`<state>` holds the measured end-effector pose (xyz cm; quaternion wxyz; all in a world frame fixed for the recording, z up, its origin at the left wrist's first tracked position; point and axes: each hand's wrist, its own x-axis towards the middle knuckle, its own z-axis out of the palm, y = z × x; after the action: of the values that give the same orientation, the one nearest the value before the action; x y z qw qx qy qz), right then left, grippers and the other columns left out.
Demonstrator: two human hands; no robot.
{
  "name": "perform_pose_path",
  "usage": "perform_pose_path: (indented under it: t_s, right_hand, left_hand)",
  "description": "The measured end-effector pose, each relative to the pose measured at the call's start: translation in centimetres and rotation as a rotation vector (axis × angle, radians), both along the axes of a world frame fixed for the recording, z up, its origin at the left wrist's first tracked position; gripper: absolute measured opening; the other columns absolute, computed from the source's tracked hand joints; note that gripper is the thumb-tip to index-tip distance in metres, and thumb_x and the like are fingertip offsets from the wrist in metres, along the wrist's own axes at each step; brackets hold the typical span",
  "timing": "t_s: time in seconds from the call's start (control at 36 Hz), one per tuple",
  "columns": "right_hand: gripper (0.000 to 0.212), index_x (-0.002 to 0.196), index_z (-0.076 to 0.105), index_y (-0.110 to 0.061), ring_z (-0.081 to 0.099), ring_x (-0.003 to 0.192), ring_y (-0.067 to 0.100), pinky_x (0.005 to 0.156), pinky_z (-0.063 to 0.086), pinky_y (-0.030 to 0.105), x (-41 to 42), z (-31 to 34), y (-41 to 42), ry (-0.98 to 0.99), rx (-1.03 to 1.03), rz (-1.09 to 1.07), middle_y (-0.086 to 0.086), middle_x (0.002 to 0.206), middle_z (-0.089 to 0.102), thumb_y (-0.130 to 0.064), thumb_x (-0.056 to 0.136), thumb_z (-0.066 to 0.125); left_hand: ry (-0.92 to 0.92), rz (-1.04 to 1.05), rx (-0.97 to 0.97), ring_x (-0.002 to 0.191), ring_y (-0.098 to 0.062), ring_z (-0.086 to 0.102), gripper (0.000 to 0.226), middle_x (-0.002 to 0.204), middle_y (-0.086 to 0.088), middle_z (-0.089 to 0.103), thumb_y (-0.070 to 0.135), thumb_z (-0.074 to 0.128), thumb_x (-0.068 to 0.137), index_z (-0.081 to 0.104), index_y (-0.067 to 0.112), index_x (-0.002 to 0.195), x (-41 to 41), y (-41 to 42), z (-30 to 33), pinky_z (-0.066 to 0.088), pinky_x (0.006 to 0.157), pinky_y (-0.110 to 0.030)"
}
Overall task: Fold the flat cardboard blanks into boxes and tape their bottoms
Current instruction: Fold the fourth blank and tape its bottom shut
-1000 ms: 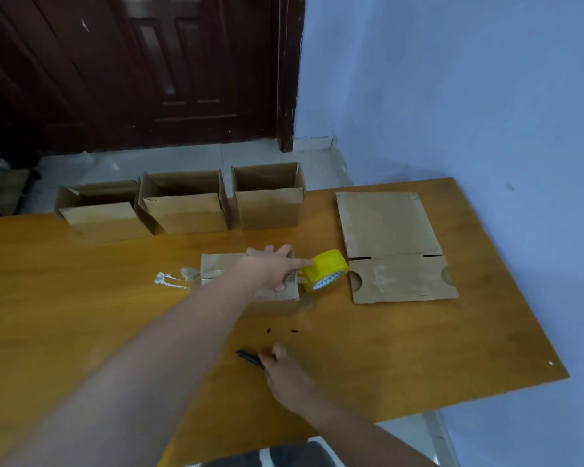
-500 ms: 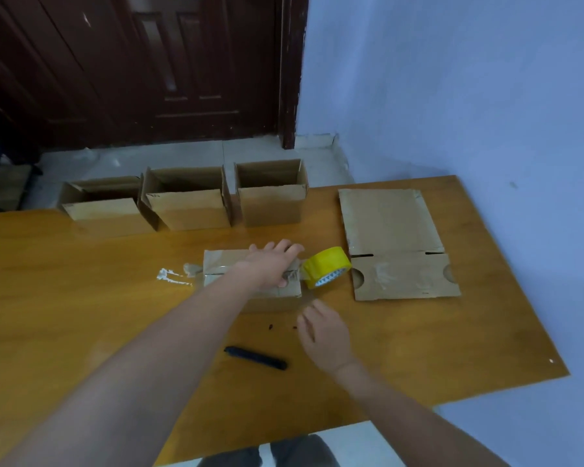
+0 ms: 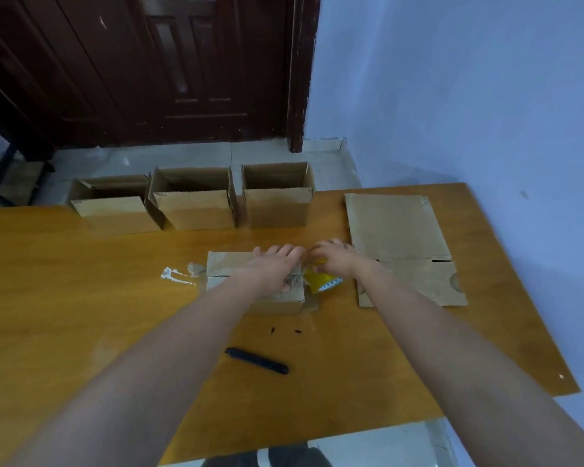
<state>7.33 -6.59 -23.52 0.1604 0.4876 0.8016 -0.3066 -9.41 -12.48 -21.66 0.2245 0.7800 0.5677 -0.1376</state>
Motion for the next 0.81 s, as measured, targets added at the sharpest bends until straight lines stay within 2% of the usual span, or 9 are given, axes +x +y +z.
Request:
perform_pose_path:
  t_s: [0.06, 0.11, 0.17, 0.25, 0.36, 0.47, 0.56, 0.67, 0.81]
  right_hand:
    - [0.027, 0.119, 0.06, -0.034, 0.025, 0.136, 0.028, 0.112, 0.022, 0.052, -0.3, -0.2, 0.1, 0.016, -0.032, -0.032, -0.003, 0.144, 0.039, -0.027, 0.094, 0.053]
    - [0.02, 0.109, 0.063, -0.034, 0.035, 0.129, 0.026, 0.107, 0.029, 0.051, -0.4, -0.3, 0.0, 0.041, -0.021, -0.05, -0.004, 0.125, 0.048, -0.026, 0.093, 0.055]
    - [0.012, 0.098, 0.062, -0.034, 0.042, 0.121, 0.024, 0.102, 0.032, 0.049, -0.5, -0.4, -0.3, 0.055, 0.0, -0.043, -0.008, 0.108, 0.047, -0.025, 0.093, 0.055]
    - [0.01, 0.098, 0.06, -0.032, 0.046, 0.115, 0.021, 0.101, 0.033, 0.048, -0.4, -0.3, -0.5, 0.066, 0.017, -0.085, -0.008, 0.111, 0.055, -0.027, 0.094, 0.053]
    - [0.01, 0.099, 0.06, -0.031, 0.051, 0.104, 0.018, 0.099, 0.038, 0.048, 0.0, 0.2, -0.4, 0.08, -0.029, -0.116, -0.01, 0.1, 0.055, -0.027, 0.095, 0.051]
    - [0.009, 0.096, 0.059, -0.031, 0.052, 0.106, 0.023, 0.097, 0.039, 0.048, 0.1, 0.0, -0.6, 0.095, -0.025, -0.15, -0.006, 0.099, 0.055, -0.028, 0.096, 0.05]
    - [0.01, 0.091, 0.056, -0.034, 0.047, 0.114, 0.024, 0.099, 0.035, 0.047, 0.3, -0.4, -0.9, 0.122, 0.015, -0.188, -0.006, 0.101, 0.056, -0.03, 0.096, 0.049]
    - [0.013, 0.099, 0.058, -0.032, 0.038, 0.122, 0.023, 0.098, 0.027, 0.043, 0.0, -0.8, -1.2, 0.108, 0.048, -0.216, 0.0, 0.114, 0.059, -0.032, 0.098, 0.046]
    - [0.013, 0.099, 0.06, -0.031, 0.038, 0.123, 0.023, 0.099, 0.026, 0.045, 0.0, -0.9, -1.0, 0.129, 0.044, -0.236, -0.002, 0.116, 0.06, -0.03, 0.097, 0.047]
  left_hand:
    - [-0.004, -0.002, 0.002, 0.137, -0.029, 0.025, 0.077, 0.153, -0.003, 0.021, 0.021, 0.061, 0.089, 0.012, 0.024, 0.148, -0.1, 0.0, -0.1, 0.022, 0.108, -0.056]
    - [-0.01, -0.006, 0.007, 0.138, -0.029, 0.025, 0.076, 0.153, -0.003, 0.021, 0.021, 0.06, 0.089, 0.012, 0.025, 0.148, -0.1, -0.1, -0.1, 0.021, 0.109, -0.056]
    - [-0.018, -0.011, 0.013, 0.138, -0.028, 0.024, 0.075, 0.153, -0.002, 0.021, 0.02, 0.06, 0.089, 0.014, 0.026, 0.147, -0.2, -0.1, -0.1, 0.021, 0.109, -0.055]
    - [-0.029, -0.025, 0.025, 0.138, -0.028, 0.024, 0.069, 0.152, -0.002, 0.023, 0.02, 0.06, 0.088, 0.021, 0.029, 0.144, -0.3, -0.3, 0.1, 0.019, 0.109, -0.055]
    - [-0.008, -0.06, 0.012, 0.138, -0.03, 0.023, 0.055, 0.152, -0.002, 0.021, 0.021, 0.059, 0.089, 0.033, 0.038, 0.135, -0.5, -0.5, 0.2, 0.018, 0.109, -0.058]
    - [0.029, -0.075, 0.002, 0.139, -0.033, 0.019, 0.051, 0.154, -0.004, 0.017, 0.021, 0.057, 0.091, 0.036, 0.042, 0.133, -0.4, -0.6, 0.2, 0.015, 0.11, -0.059]
    - [0.049, -0.083, -0.006, 0.141, -0.034, 0.013, 0.048, 0.156, -0.003, 0.013, 0.022, 0.055, 0.092, 0.039, 0.043, 0.132, -0.2, -0.6, 0.4, 0.012, 0.111, -0.061]
    - [0.088, -0.135, -0.002, 0.145, -0.035, -0.005, 0.047, 0.158, 0.0, 0.002, 0.017, 0.056, 0.091, 0.046, 0.041, 0.13, 0.5, -0.6, 0.6, 0.005, 0.111, -0.066]
    - [0.081, -0.145, -0.052, 0.144, -0.036, -0.012, 0.041, 0.159, 0.002, -0.008, 0.016, 0.056, 0.091, 0.053, 0.043, 0.122, 1.2, -0.9, 0.6, -0.003, 0.11, -0.068]
